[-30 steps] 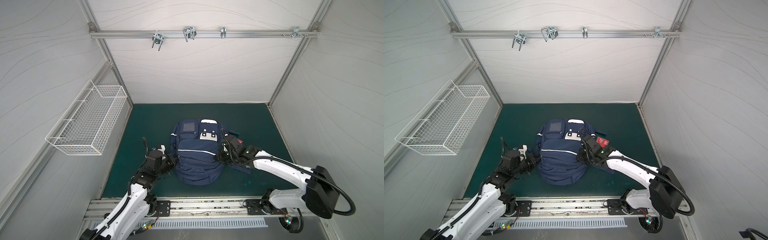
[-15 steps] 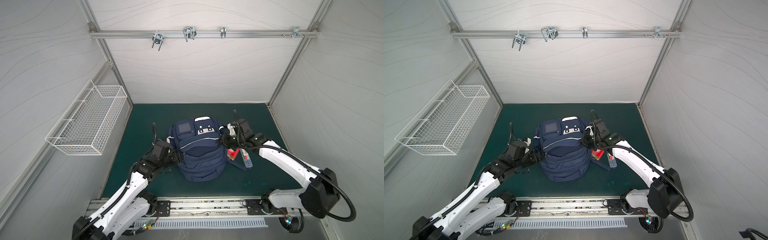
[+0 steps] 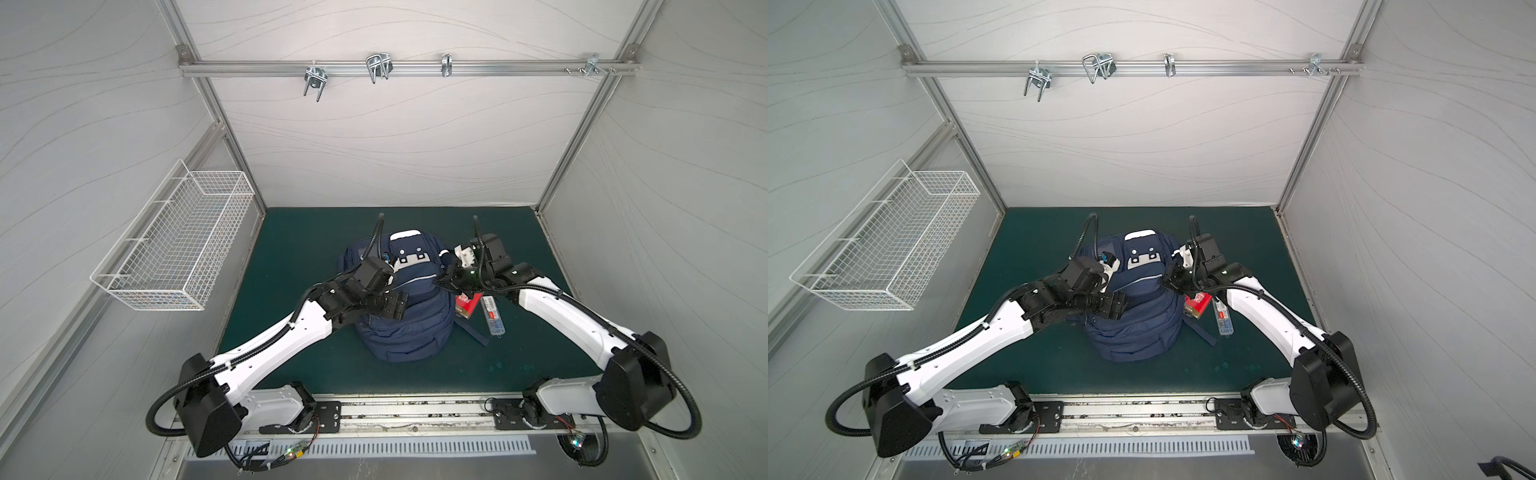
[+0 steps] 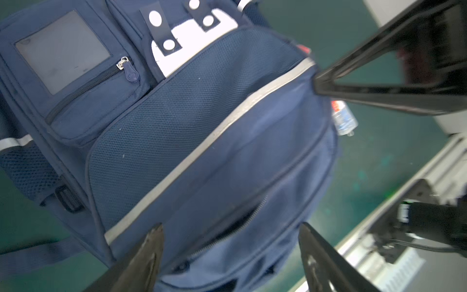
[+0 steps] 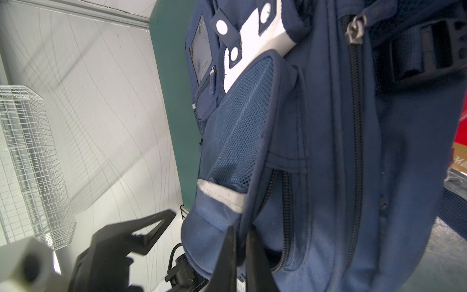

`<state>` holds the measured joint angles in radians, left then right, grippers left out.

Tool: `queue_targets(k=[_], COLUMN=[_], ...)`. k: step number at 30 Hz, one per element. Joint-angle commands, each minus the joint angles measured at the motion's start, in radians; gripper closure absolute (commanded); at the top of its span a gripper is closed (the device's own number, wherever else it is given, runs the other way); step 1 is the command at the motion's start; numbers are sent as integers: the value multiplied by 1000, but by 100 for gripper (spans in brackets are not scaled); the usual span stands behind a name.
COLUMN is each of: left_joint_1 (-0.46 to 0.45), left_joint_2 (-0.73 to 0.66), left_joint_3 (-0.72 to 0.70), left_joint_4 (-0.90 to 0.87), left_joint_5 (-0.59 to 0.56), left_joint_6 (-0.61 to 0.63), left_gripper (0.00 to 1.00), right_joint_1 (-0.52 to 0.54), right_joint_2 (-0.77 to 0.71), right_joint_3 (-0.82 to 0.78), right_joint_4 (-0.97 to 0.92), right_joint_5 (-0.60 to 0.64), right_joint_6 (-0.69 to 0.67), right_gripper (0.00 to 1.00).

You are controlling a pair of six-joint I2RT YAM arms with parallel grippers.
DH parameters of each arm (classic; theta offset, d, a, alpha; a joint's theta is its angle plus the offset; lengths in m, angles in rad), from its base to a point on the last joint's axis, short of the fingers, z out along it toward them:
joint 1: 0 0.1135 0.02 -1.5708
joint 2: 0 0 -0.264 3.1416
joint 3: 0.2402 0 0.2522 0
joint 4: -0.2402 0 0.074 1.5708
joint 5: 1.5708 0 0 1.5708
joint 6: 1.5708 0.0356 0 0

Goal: Pack books, pencil case, and school supplies into a backpack
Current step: Open the student bag at the center of the table.

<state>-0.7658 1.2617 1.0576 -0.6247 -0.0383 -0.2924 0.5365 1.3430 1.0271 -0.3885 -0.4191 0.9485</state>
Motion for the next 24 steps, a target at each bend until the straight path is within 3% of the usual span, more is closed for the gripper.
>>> queue_targets(k=[1,3,5,7,9,12,14,17,19,21,24], left_joint_1=[-18,-18,-19,-18,-18,-17,0,94,180,204,207], left_joint_2=[58,86,112,124,115,101,116,142,141,118,65], left_joint_3=[74,88,116,140,143,138,157,184,176,152,96], left_joint_4=[-75,-82,-96,-104,-75,3,8,-5,1,26,88], left_joint_5=[-151,-225,-288,-335,-353,-333,-309,-202,-92,-53,-17], left_joint_6=[102,109,116,114,122,158,164,105,58,58,61], left_gripper=[19,27,44,76,98,100,100,100,100,100,100], right_joint_1=[-16,-21,-26,-32,-33,-34,-33,-36,-40,-59,-141], right_joint_2=[-2,-2,-5,-2,3,8,1,-30,-47,-51,-4], right_joint_3=[5,5,4,2,9,24,36,47,47,10,-52], right_joint_4=[70,62,59,59,42,-4,-63,-171,-270,-312,-308], right_joint_5=[-33,-32,-24,-17,-7,27,102,286,446,597,643], right_joint_6=[-19,-25,-30,-32,-47,-84,-128,-211,-258,-272,-280], right_gripper=[100,100,100,100,100,99,78,46,40,31,26])
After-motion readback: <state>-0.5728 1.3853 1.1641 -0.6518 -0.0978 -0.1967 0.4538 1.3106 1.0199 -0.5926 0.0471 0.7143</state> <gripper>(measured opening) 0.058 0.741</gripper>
